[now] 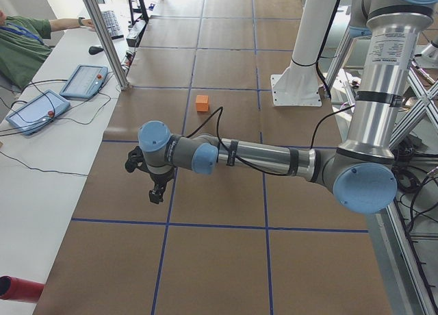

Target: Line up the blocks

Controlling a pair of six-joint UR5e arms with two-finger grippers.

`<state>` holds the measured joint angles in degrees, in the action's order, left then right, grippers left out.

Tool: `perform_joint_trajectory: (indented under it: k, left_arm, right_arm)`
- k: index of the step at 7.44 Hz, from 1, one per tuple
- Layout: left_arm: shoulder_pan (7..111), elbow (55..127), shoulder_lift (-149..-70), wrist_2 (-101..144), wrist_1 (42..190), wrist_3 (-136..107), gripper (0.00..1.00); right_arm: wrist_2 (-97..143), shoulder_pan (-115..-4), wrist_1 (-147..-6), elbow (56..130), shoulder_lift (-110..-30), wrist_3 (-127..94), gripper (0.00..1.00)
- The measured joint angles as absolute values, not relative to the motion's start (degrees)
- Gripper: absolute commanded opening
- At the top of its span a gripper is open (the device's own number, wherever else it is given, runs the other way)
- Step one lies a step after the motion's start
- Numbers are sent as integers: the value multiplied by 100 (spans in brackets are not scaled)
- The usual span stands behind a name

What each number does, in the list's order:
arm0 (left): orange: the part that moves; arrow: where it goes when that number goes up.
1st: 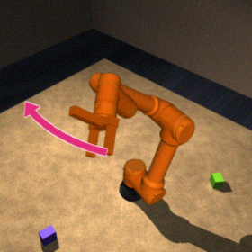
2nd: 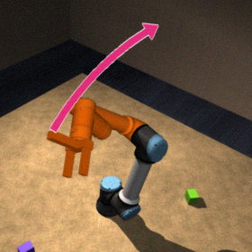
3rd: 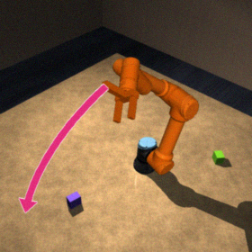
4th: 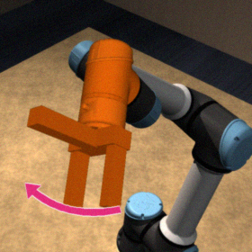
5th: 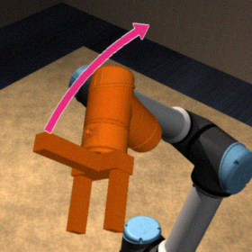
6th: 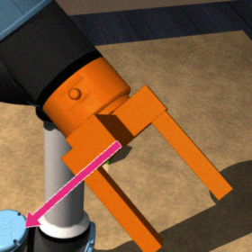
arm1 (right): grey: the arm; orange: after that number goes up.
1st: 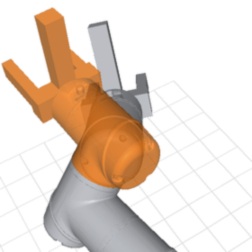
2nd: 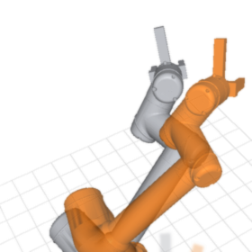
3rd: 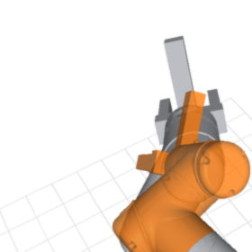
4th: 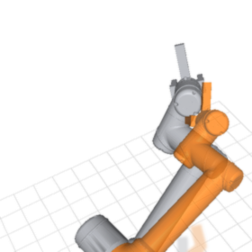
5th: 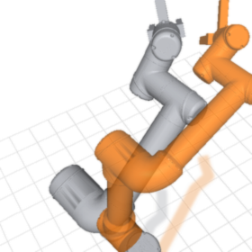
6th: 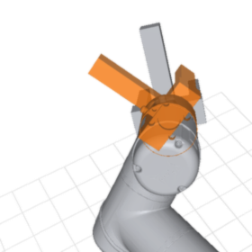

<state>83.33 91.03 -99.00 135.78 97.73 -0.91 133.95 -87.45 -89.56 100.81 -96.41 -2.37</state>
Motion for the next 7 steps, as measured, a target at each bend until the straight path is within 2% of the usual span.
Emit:
perform_joint_trajectory:
  k: [3,7]
  left_arm:
    - [7132,9388,-10588,13562,10538,-2180,100]
    - [5198,9049,-12031,12122,10717,-5228,100]
  right_arm:
    - [13395,-8745,-8956,10081,-9641,-237,100]
    - [13395,-8745,-8956,10084,-9641,-237,100]
